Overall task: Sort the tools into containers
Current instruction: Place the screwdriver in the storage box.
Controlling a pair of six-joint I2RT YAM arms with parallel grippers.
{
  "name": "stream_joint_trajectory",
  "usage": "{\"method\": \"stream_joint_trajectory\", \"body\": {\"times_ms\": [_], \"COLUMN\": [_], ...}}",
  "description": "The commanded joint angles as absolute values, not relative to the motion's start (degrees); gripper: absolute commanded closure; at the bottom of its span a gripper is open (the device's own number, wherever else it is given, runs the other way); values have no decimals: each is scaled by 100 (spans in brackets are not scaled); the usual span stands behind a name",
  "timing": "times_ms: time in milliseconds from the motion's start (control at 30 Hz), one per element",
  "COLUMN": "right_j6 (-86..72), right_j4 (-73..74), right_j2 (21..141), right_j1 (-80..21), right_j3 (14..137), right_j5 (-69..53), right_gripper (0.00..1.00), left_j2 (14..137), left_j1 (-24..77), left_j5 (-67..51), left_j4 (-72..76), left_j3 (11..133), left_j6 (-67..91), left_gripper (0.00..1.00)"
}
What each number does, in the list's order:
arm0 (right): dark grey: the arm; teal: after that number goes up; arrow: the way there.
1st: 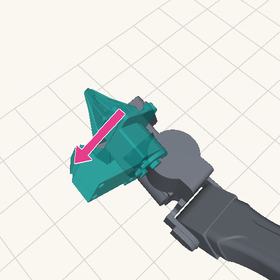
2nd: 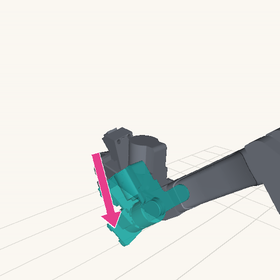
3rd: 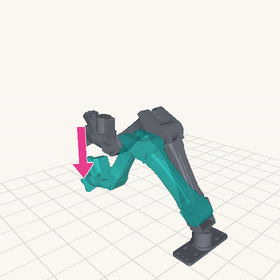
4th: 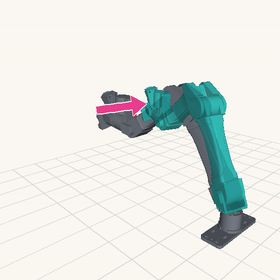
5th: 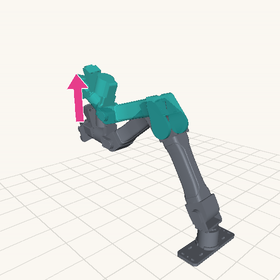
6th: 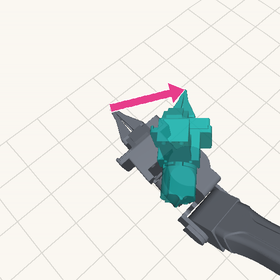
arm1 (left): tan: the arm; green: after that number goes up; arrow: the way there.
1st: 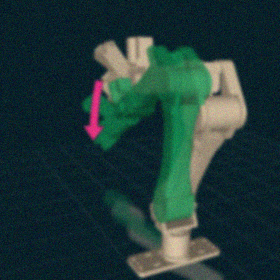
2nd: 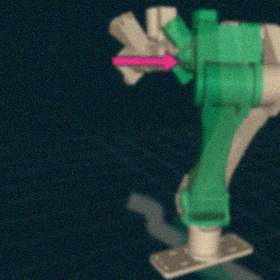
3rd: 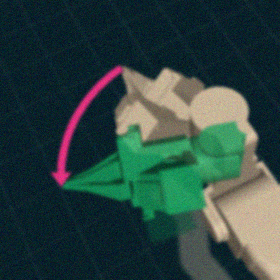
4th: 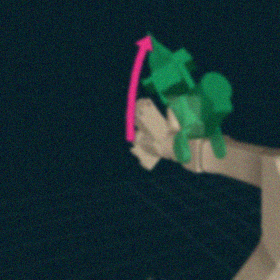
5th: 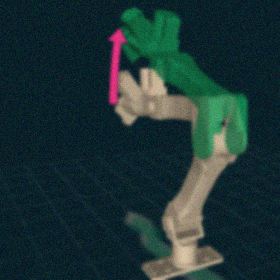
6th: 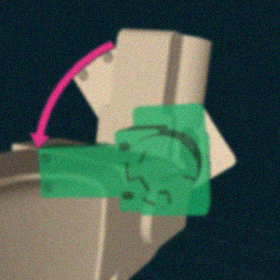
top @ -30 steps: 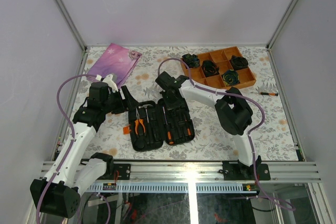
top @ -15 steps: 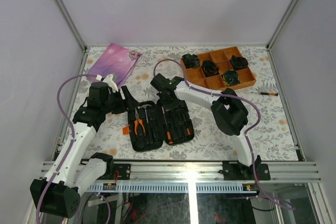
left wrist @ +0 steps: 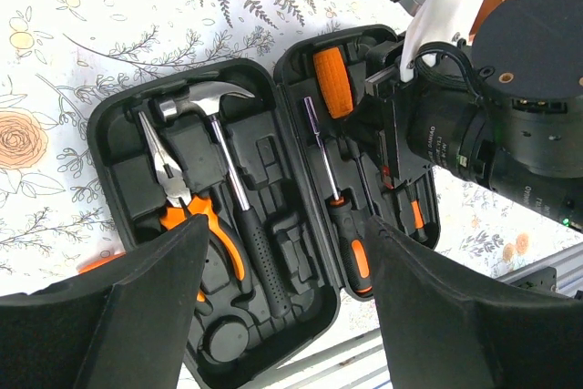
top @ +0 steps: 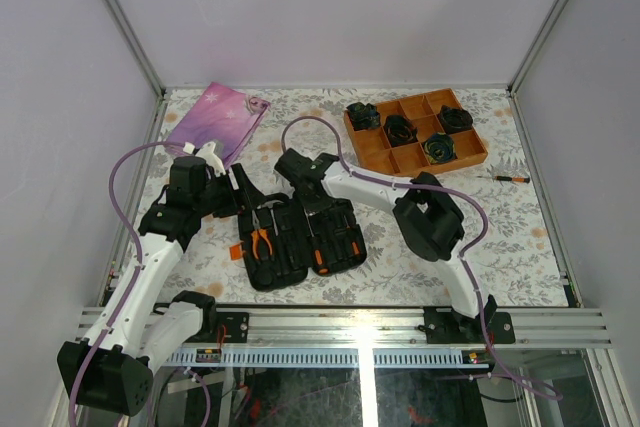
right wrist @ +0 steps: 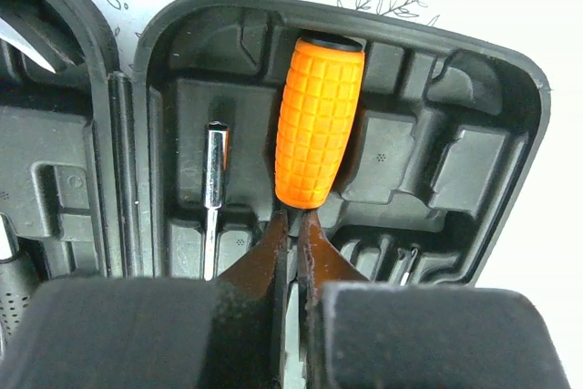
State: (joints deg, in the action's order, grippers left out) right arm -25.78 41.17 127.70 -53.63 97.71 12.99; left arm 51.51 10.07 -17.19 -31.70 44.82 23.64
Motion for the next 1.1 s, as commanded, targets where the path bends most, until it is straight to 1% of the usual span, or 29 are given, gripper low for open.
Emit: {"method": "stream_joint_trajectory", "body": {"times_ms": [0, 167, 333, 433, 567, 700, 867, 1067], "right_j6": [-3225, -3025, -2688, -2474, -2507, -2597, -2889, -2928], "right_j4": [3027, 3058, 3024, 2924, 2643, 2571, 2126, 2298], "right_j2": [15185, 13431, 12049, 11638, 11138, 10760, 9874, 9242], "right_j1": [-5693, -5250, -4952, -4909, -4822, -4807, -4777, -4594], "right_j3": [8162, 7862, 8355, 8757, 8781, 8442, 7213, 6269], "right_j5": [-331, 161, 231, 171, 195, 400, 933, 1146], "right_gripper": [100, 100, 99, 93, 83, 75, 67, 60], "left_j2": [5116, 5166, 5234, 5269, 5310, 5397, 5738, 6034], "left_j1": [974, 980, 980, 971, 969, 964, 967, 967], "left_j5": [-1842, -1844, -1799, -1750, -1682, -1517, -1180, -1311], "left_j4": [-2821, -2830, -2846, -2865, -2891, -2886, -2848, -2639], "left_j3": [4417, 4421, 4468, 4499, 4526, 4511, 4388, 4246], "left_j6": [2259, 2244, 2247, 2243, 2267, 2388, 2703, 2928], "left_gripper": [32, 32, 32, 32, 32, 32, 32, 32]}}
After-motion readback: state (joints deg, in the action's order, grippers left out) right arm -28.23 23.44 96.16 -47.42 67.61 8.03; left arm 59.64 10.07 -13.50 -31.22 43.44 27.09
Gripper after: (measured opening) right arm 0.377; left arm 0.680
